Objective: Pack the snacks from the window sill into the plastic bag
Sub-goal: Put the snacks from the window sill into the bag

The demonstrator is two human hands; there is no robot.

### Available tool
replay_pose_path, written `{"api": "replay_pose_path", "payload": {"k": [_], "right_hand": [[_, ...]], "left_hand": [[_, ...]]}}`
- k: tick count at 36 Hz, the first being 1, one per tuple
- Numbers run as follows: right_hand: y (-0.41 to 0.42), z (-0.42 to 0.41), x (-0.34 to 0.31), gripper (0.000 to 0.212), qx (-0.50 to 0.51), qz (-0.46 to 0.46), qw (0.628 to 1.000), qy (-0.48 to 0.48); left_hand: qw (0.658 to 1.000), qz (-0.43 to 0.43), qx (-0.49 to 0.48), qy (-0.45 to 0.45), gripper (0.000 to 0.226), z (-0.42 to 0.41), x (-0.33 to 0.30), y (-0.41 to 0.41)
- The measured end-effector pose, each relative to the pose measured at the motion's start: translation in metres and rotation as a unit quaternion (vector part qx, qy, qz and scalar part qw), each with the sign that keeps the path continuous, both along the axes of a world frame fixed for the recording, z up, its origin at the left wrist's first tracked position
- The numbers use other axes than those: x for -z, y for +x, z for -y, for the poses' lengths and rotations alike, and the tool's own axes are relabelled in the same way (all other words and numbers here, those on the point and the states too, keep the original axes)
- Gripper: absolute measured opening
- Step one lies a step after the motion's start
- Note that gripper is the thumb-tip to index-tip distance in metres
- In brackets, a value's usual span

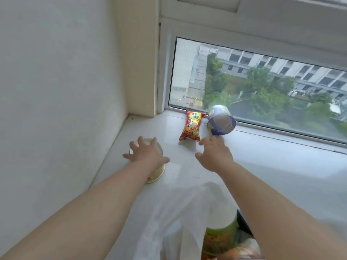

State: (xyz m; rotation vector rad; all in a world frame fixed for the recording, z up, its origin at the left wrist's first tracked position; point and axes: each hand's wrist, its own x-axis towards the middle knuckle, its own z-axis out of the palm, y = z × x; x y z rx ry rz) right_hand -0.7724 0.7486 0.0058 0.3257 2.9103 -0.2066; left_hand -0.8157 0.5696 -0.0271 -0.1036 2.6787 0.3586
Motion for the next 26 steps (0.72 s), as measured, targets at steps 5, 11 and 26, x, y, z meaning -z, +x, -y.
{"api": "replay_pose_path", "payload": {"k": [5,11,26], "right_hand": [[-0.056,-0.008,0.036,0.044,0.026,0.018,0.999,-0.006],[-0.119,-0.012,0.083,0.048,0.057,0.005,0.998,-0.021],[-0.210,-0.013,0.175,0.065,0.247,-0.030,0.969,-0.013]], "left_hand": [[0.999,0.015,0.040,-0.013,0.107,0.000,0.035,-0.044],[0.998,0.031,0.044,-0.035,0.114,0.004,0.080,-0.078],[0.982,-0.177,0.051,-0.052,0.080,-0.006,0.129,-0.093]]}}
